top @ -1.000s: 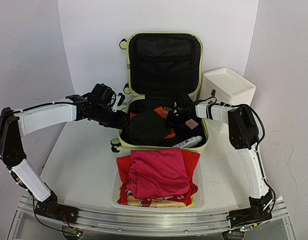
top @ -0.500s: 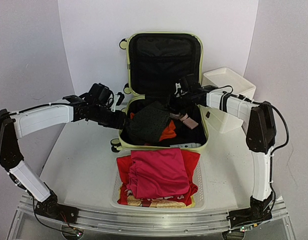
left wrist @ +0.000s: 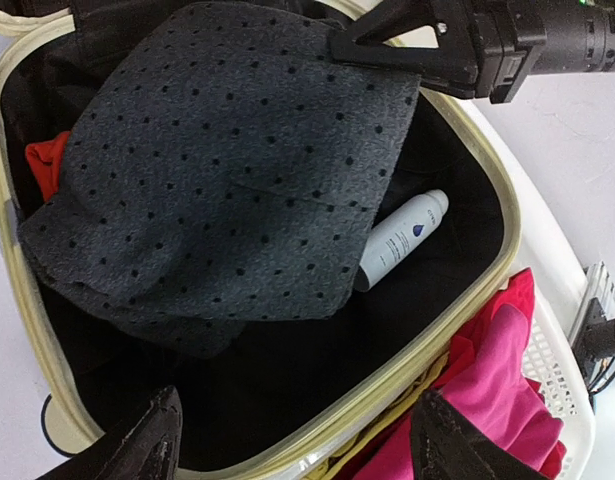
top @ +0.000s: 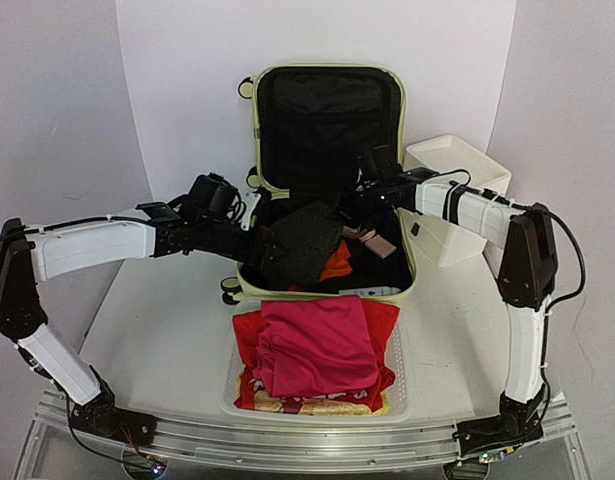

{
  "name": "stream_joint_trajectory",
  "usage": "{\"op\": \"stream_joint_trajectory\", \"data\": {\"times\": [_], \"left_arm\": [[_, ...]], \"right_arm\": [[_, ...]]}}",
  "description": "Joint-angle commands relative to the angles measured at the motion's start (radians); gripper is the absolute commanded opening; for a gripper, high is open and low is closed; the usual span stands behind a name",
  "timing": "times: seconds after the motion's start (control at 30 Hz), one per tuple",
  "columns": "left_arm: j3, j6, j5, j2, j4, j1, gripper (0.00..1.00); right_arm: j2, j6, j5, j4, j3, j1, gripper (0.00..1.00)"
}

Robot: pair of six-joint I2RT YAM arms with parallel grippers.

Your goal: Open, take out, and arrange the luggage

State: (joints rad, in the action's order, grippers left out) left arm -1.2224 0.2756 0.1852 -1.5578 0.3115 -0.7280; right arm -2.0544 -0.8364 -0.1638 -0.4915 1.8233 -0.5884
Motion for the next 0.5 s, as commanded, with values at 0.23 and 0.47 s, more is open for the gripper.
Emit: {"op": "stream_joint_trajectory", "data": {"times": [0.23,0.47], "left_arm": [[-0.156,0.278,-0.221,-0.162,0.037,-0.013,0.81],[-0.2,0.517,-0.302,-0.233,0.038,0.017,0.86]], "right_arm": [[-0.07,0.098,0.037,0.047,0.117,-0.003,0.0],[-0.11,0.124,0.075,0.05,0.137,0.015,0.0]]}}
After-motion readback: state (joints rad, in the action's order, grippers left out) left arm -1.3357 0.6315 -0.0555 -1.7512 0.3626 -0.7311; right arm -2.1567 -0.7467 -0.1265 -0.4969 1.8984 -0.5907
